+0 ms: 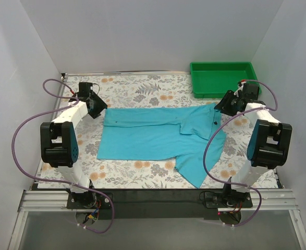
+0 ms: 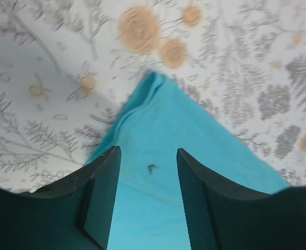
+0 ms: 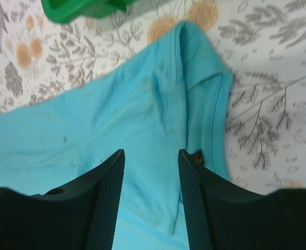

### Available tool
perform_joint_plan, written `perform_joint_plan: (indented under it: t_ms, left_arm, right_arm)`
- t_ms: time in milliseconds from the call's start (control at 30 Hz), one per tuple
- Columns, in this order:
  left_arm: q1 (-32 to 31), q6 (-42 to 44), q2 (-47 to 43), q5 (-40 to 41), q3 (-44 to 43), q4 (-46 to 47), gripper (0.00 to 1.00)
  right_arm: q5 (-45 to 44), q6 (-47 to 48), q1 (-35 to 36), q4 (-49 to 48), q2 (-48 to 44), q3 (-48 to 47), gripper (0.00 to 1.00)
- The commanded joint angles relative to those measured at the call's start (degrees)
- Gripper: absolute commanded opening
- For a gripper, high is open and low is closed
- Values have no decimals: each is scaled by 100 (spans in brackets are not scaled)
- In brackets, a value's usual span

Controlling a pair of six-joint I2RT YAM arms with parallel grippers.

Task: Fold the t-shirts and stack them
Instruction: Fold the tshirt

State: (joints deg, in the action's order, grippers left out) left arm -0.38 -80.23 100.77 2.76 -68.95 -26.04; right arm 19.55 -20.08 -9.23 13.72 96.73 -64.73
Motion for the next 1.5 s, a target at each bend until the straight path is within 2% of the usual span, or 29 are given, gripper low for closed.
perform_joint_plan:
  t_ms: [0,367,600,733,867,900,1000,1333,1467]
  left_arm:
    - [-32,95,-67,-461,-470,249,44]
    - [-50,112,1365,-821,-1348,723,37]
    - [-50,112,1709,-927,-1306,846,36]
    - [-50,69,1849,-848,-1148,873,36]
    - [-15,-46,1920,-716,-884,873,32]
    - [12,-72,1937,-733,-831,882,32]
    - [29,-64,1972,-795,-752,890,30]
    - [29,7,2025,-707,-725,890,27]
    - [29,95,1912,-795,-857,882,35]
  right_arm:
    - [92,-216,-70,-597,346,-504,44]
    - [374,-787,-114,-1230,1550,-1164,39]
    - [418,-858,-105,-1319,2139,-1402,38]
    - [444,-875,-122,-1319,2368,-1481,29]
    - [392,-893,-227,-1310,2386,-1455,15]
    - [383,-884,-254,-1319,2368,-1429,8]
    - [453,-797,-403,-1319,2359,-1367,1]
    - [769,-418,-579,-1459,2517,-1297,1]
    - [1006,-357,-579,-1433,2518,-1367,8]
